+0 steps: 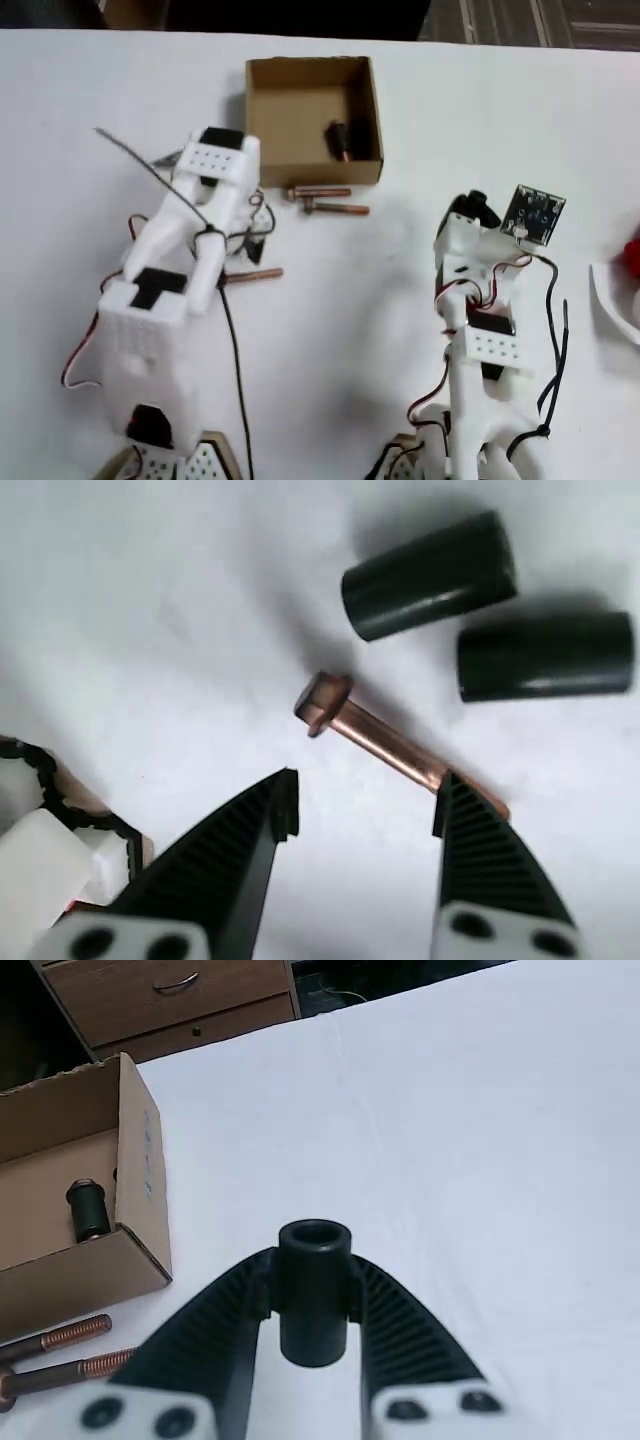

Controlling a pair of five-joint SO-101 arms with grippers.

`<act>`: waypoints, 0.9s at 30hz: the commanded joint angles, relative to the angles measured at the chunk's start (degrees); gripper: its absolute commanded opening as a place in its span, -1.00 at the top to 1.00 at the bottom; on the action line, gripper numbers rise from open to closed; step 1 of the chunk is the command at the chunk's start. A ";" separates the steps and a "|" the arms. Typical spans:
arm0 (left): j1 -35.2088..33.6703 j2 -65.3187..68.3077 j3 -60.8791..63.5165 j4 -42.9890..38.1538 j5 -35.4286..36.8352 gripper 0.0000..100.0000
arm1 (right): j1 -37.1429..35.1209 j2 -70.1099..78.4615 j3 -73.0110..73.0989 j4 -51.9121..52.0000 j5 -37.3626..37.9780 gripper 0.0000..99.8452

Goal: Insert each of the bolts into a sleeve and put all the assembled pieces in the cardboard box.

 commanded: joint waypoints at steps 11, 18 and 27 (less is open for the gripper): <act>1.41 -8.62 10.15 0.79 13.45 0.52 | -0.66 -2.33 -0.35 -1.10 -0.35 0.96; 1.58 -1.93 2.77 0.53 17.93 0.52 | -0.66 -2.07 -0.35 -1.01 -0.35 0.96; 1.67 11.34 -4.53 0.62 20.40 0.52 | -0.48 -2.15 -0.35 -1.01 -0.35 0.96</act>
